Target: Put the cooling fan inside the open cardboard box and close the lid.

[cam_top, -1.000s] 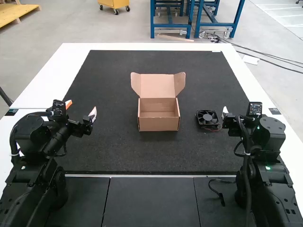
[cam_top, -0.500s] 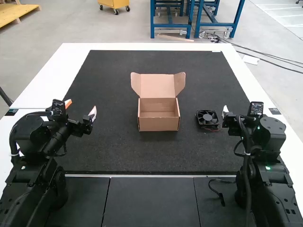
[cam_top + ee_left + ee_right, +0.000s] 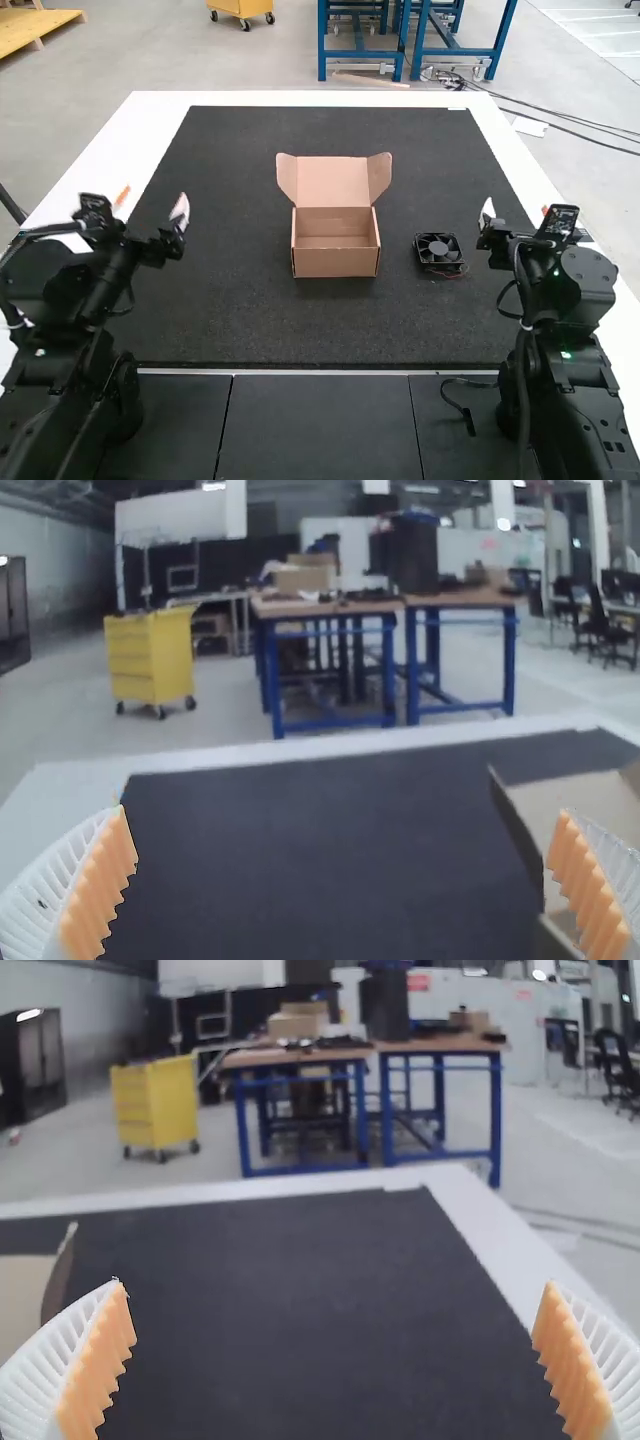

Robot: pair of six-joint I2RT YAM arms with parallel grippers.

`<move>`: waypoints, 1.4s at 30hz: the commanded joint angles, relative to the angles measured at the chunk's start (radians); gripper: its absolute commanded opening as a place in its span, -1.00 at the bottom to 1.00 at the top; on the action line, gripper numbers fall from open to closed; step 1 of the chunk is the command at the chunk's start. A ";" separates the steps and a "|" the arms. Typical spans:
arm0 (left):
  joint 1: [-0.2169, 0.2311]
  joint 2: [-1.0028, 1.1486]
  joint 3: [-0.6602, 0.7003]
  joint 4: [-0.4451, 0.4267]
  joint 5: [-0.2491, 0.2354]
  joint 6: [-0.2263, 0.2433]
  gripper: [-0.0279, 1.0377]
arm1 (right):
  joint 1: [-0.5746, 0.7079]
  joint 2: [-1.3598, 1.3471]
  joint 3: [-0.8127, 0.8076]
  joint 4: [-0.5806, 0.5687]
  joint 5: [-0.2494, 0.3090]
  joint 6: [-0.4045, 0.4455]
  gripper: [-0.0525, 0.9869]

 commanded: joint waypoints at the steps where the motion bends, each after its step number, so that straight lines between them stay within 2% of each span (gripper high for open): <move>1: 0.011 0.046 0.095 0.015 -0.039 -0.012 0.87 | 0.002 0.072 0.021 0.017 0.006 0.013 0.85; 6: 0.009 0.204 0.233 0.012 -0.051 -0.012 0.87 | 0.004 0.255 0.192 0.017 0.006 0.059 0.85; 11: 0.011 0.343 0.390 0.007 -0.071 -0.012 0.87 | 0.005 0.373 0.390 -0.045 0.005 0.077 0.85; 14: 0.009 0.419 0.488 -0.026 -0.076 -0.023 0.87 | 0.009 0.433 0.524 -0.197 0.002 0.057 0.85; 16: 0.008 0.475 0.546 -0.057 -0.099 -0.026 0.87 | 0.007 0.465 0.602 -0.281 0.003 -0.021 0.85; 18: 0.011 0.540 0.608 -0.097 -0.124 -0.026 0.87 | 0.001 0.496 0.677 -0.345 0.012 -0.055 0.85; 21: 0.006 0.623 0.697 -0.143 -0.145 -0.026 0.86 | -0.008 0.557 0.775 -0.463 0.020 -0.062 0.85; 25: -0.014 0.715 0.803 -0.197 -0.122 -0.026 0.86 | -0.025 0.646 0.858 -0.582 0.017 -0.021 0.85; 27: -0.038 0.773 0.847 -0.253 -0.102 -0.029 0.86 | -0.027 0.675 0.877 -0.614 0.003 -0.007 0.85; 31: -0.118 0.837 0.878 -0.295 -0.091 -0.028 0.85 | -0.030 0.723 0.896 -0.634 0.012 0.020 0.84; 34: -0.202 0.854 0.875 -0.338 -0.093 -0.020 0.85 | -0.038 0.786 0.929 -0.690 0.022 0.031 0.85; 36: -0.267 0.856 0.873 -0.358 -0.093 -0.014 0.85 | -0.042 0.833 0.955 -0.717 0.025 0.073 0.85; 39: -0.356 0.870 0.872 -0.405 -0.097 -0.020 0.85 | -0.045 0.907 1.013 -0.758 0.009 0.085 0.85; 42: -0.417 0.888 0.867 -0.457 -0.097 -0.021 0.85 | -0.044 0.993 1.070 -0.783 -0.001 0.076 0.85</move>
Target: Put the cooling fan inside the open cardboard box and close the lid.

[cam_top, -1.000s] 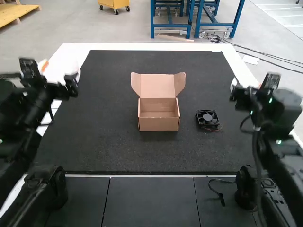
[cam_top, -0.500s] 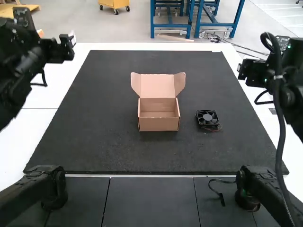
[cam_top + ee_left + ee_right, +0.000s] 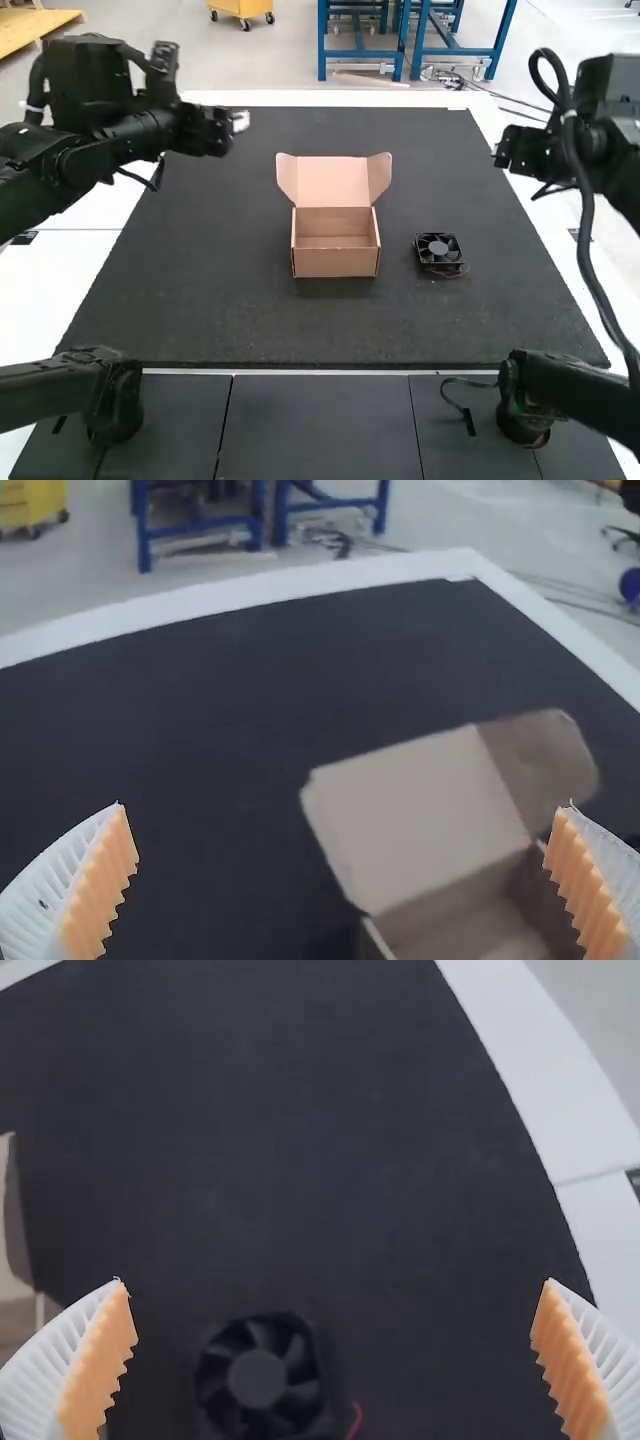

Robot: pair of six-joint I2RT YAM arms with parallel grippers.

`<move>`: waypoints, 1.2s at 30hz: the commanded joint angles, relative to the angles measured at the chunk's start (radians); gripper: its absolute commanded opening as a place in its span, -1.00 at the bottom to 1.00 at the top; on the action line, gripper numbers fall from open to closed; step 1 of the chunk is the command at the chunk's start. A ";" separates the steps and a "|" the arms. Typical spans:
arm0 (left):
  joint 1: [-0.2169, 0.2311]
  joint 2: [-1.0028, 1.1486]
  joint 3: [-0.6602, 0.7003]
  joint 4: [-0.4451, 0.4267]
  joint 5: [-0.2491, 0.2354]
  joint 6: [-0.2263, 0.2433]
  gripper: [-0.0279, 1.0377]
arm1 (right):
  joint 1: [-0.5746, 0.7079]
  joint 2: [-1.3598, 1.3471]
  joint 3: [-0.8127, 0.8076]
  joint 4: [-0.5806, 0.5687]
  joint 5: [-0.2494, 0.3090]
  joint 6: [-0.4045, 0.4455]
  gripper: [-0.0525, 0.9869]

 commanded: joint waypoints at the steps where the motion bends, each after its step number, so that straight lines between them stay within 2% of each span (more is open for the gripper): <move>1: -0.054 0.010 0.015 -0.031 0.002 0.000 0.85 | -0.009 0.073 0.080 -0.018 -0.005 0.020 0.85; 7: -0.120 0.015 0.021 -0.118 0.002 0.006 0.85 | -0.007 0.208 0.129 -0.093 -0.006 -0.118 0.83; 9: -0.141 0.015 0.020 -0.134 0.002 0.006 0.85 | -0.004 0.245 0.141 -0.111 -0.032 -0.117 0.83; 14: -0.212 0.016 0.012 -0.154 0.008 0.006 0.85 | 0.013 0.331 0.119 -0.148 -0.036 -0.114 0.83; 19: -0.324 0.015 0.014 -0.184 0.007 0.003 0.85 | 0.022 0.426 0.124 -0.179 -0.003 -0.114 0.84; 21: -0.353 0.015 0.011 -0.213 0.005 0.004 0.85 | 0.022 0.452 0.130 -0.199 0.001 -0.135 0.84; 24: -0.364 0.013 0.012 -0.246 0.005 0.013 0.85 | 0.022 0.495 0.138 -0.220 0.007 -0.169 0.84; 31: -0.361 0.012 0.006 -0.272 -0.002 0.076 0.85 | 0.014 0.572 0.146 -0.209 0.009 -0.195 0.79; 36: -0.348 0.015 -0.002 -0.284 -0.007 0.086 0.85 | 0.020 0.638 0.153 -0.168 0.007 -0.195 0.79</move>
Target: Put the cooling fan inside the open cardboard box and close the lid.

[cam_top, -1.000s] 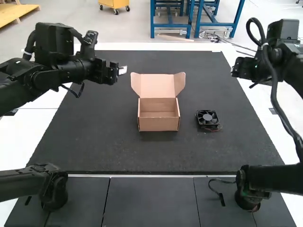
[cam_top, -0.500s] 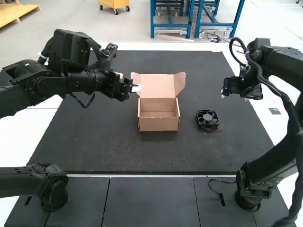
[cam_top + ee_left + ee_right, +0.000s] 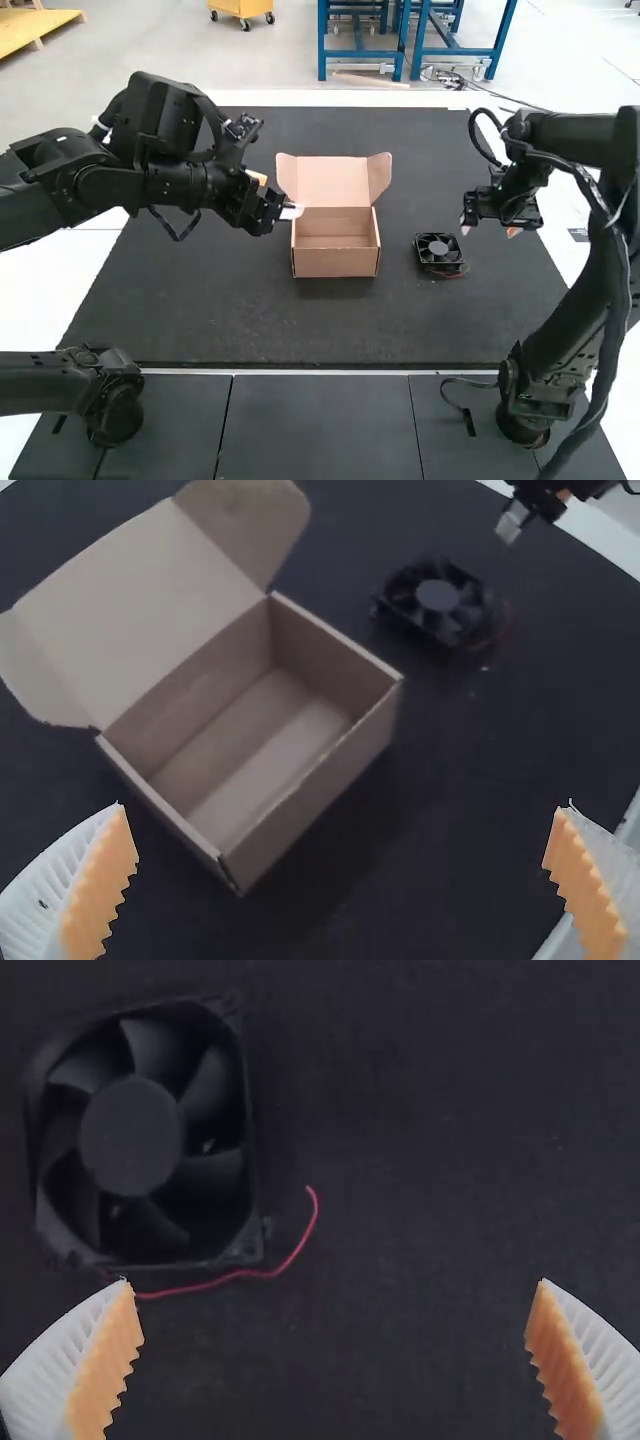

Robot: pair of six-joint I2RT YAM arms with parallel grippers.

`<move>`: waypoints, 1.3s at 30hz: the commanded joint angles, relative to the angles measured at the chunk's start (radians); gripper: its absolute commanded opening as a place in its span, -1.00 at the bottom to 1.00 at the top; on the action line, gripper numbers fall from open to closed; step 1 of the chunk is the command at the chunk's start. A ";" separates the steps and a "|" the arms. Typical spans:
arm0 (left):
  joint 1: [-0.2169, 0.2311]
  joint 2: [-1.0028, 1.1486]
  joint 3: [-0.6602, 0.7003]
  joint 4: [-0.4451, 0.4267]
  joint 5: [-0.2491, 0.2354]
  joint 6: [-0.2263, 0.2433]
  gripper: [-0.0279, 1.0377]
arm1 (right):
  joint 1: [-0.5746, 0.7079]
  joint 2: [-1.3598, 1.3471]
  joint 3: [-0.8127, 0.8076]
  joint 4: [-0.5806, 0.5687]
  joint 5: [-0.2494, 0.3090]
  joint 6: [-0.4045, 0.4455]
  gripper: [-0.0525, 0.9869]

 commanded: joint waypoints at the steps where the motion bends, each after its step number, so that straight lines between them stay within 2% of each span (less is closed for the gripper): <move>1: 0.011 -0.005 -0.002 0.002 -0.009 0.024 0.85 | 0.006 0.044 0.048 0.012 0.011 -0.014 0.79; 9: 0.036 -0.005 -0.006 0.001 -0.008 0.026 0.85 | 0.008 0.173 0.112 0.044 0.006 -0.017 0.82; 20: 0.036 0.003 -0.006 0.015 -0.008 0.026 0.85 | 0.008 0.291 0.186 0.041 0.006 -0.019 0.82; 39: 0.036 0.005 -0.002 0.025 -0.006 0.026 0.85 | 0.021 0.388 0.198 0.011 0.003 -0.014 0.82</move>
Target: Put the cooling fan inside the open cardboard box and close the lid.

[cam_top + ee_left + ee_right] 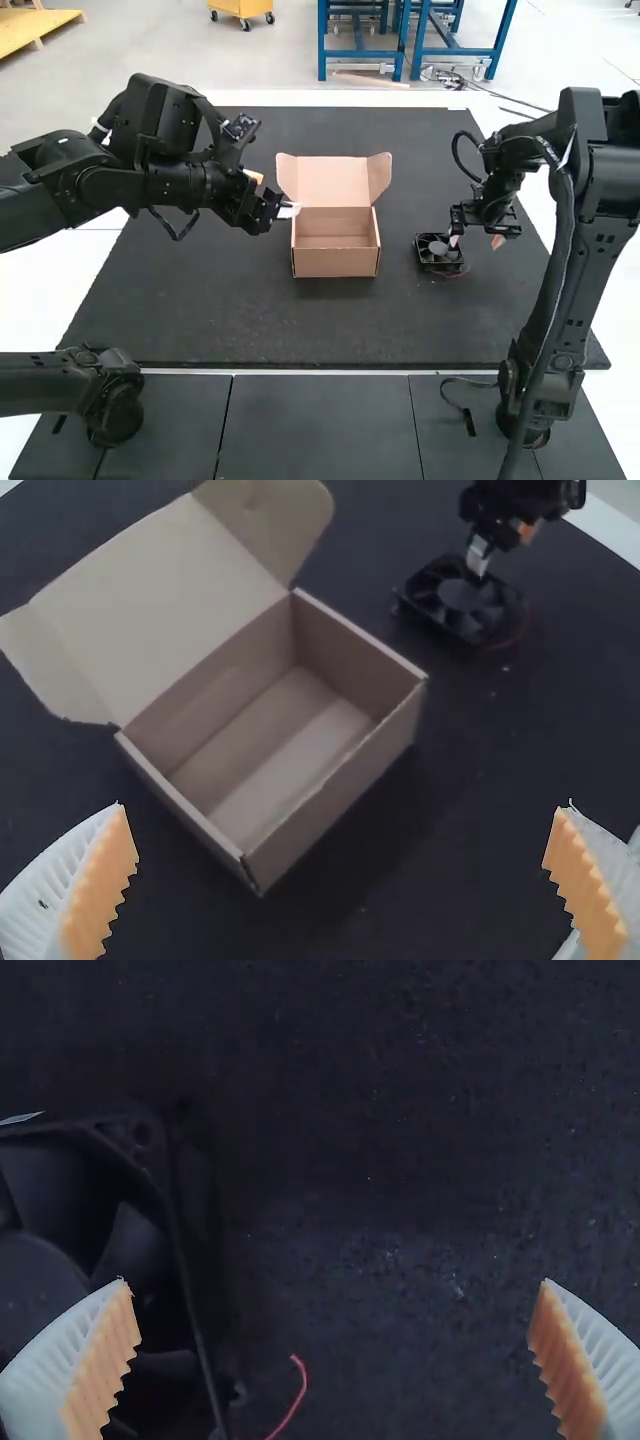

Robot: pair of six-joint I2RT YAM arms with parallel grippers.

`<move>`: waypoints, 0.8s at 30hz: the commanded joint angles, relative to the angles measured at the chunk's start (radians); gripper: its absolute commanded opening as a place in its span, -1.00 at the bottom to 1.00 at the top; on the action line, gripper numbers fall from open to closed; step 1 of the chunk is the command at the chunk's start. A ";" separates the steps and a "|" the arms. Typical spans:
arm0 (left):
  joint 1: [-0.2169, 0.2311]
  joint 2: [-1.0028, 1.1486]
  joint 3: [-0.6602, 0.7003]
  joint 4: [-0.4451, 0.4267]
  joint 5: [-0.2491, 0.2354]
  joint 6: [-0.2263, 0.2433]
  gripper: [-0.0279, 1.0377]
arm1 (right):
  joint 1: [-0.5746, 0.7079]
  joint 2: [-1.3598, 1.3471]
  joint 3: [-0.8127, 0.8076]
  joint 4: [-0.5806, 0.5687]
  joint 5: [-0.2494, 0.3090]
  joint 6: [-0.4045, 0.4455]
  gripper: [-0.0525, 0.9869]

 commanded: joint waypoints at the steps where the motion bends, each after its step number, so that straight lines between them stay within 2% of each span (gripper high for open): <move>1: 0.007 0.004 0.010 0.008 -0.004 0.014 0.85 | 0.015 0.029 0.019 -0.010 0.004 -0.006 0.82; 13: 0.007 0.004 0.017 0.006 -0.004 0.012 0.85 | 0.015 0.079 0.021 -0.011 0.004 -0.003 0.80; 15: 0.007 0.004 0.020 0.006 -0.004 0.012 0.85 | 0.015 0.084 0.021 -0.017 0.000 -0.003 0.62; 19: 0.009 0.004 0.025 0.006 -0.005 0.012 0.85 | 0.015 0.085 0.016 -0.017 -0.041 -0.006 0.08; 24: 0.009 0.004 0.027 0.003 -0.005 0.012 0.85 | 0.022 0.101 0.015 -0.016 -0.059 -0.012 -0.34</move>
